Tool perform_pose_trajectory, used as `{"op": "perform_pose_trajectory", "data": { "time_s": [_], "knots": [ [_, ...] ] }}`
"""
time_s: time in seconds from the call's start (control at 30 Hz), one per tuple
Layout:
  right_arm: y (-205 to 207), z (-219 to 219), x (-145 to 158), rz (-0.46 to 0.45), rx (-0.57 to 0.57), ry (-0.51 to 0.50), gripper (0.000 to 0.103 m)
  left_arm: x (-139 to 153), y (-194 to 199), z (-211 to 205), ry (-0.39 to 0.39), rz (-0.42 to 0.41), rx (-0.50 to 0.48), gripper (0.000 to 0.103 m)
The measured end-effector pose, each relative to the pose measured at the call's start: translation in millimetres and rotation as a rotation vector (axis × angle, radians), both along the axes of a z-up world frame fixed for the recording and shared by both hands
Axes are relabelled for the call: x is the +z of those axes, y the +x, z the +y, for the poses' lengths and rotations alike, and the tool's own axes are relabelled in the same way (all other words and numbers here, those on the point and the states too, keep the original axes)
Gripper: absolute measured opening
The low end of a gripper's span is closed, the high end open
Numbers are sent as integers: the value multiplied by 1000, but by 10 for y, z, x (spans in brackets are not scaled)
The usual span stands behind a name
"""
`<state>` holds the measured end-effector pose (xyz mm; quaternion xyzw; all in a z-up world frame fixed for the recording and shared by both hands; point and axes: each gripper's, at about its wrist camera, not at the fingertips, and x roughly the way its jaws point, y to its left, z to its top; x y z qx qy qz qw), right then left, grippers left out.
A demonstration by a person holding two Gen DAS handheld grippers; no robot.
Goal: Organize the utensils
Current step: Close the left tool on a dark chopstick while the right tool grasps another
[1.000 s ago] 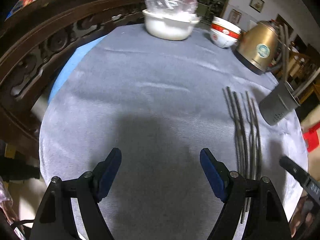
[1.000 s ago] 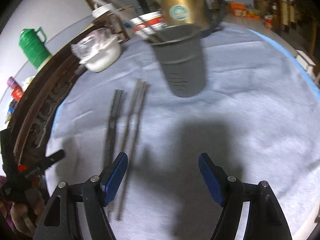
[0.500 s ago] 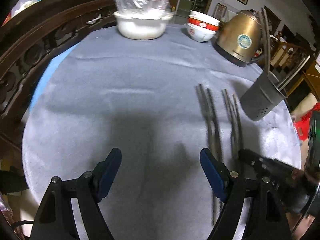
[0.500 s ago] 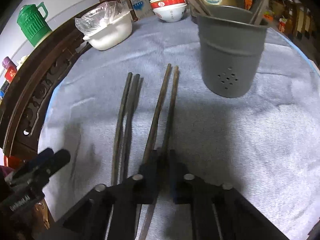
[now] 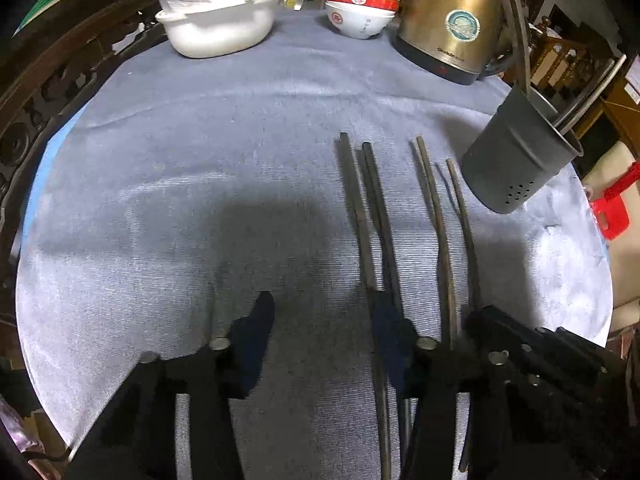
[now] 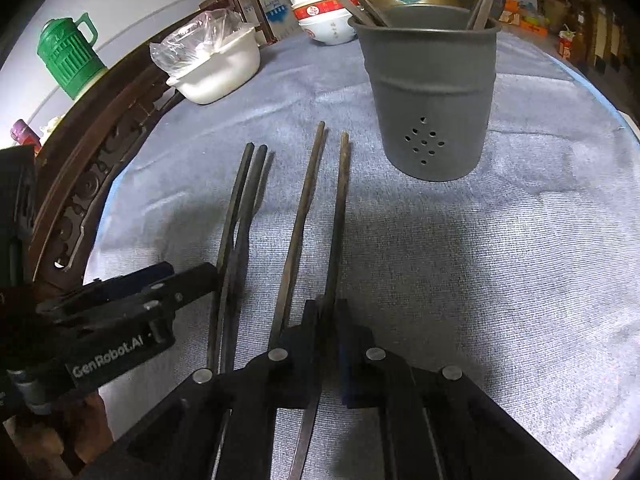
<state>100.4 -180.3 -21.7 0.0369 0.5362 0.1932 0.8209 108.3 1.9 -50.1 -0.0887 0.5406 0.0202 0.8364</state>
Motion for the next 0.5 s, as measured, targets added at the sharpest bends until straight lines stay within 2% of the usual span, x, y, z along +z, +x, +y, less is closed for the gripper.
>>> {"op": "perform_pose_trajectory", "data": {
  "time_s": [0.3,0.33,0.4,0.5],
  "knots": [
    [25,37,-2,1,11,-14,10,-61,119,-76,-23,46,-17,42],
    [27,44,1,1,13,-17,10,-58,118,-88,-8,38,-21,37],
    [29,55,6,0,21,-24,10,-61,122,-77,11,48,-23,6],
    [26,63,12,7,36,-35,10,-70,61,-3,-25,67,-27,6]
  ]
}}
